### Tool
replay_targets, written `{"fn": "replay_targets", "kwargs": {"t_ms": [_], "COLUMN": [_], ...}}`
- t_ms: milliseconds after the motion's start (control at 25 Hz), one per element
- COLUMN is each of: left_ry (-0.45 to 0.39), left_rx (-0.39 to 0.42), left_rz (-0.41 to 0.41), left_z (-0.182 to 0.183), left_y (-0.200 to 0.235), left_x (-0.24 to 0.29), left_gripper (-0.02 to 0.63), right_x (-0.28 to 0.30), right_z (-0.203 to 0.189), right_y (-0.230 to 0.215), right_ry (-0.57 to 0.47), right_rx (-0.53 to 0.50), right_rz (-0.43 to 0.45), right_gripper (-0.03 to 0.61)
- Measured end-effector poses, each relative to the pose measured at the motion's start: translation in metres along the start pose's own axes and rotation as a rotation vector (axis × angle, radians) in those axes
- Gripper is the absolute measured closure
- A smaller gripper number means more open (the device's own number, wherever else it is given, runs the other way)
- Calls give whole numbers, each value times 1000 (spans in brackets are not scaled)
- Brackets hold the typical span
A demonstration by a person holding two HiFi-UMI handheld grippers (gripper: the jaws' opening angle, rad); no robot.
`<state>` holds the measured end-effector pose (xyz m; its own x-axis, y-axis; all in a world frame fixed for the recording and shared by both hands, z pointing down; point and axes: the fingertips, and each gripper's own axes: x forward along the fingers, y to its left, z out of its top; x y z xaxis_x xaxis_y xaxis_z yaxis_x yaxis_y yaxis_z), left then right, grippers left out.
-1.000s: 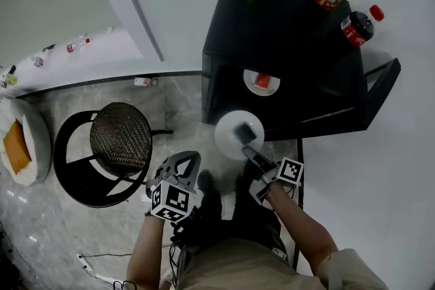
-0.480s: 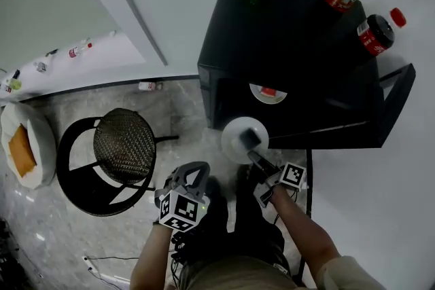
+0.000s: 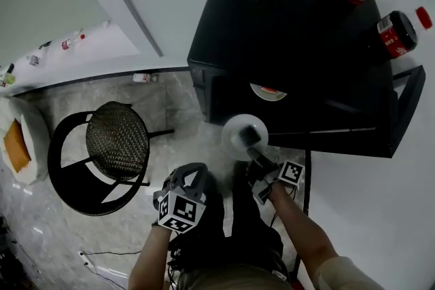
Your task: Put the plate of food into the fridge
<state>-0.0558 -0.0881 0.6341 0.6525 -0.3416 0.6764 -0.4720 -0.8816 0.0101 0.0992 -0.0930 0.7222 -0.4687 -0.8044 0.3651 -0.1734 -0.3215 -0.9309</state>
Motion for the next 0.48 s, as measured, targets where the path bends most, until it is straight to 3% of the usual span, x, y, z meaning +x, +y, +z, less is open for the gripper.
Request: {"fn": "replay_targets", "kwargs": {"t_ms": [480], "left_ry": [1], "left_rx": [-36], "left_rz": [-18], "left_z": [-25], "left_y": [-6], "left_x": [40], "left_gripper": [606], "right_x": [23], "right_z": [21], "right_y": [-43], "right_ry": [-29], "right_rx": [15], "right_rz": [-33], "right_gripper": [549]}}
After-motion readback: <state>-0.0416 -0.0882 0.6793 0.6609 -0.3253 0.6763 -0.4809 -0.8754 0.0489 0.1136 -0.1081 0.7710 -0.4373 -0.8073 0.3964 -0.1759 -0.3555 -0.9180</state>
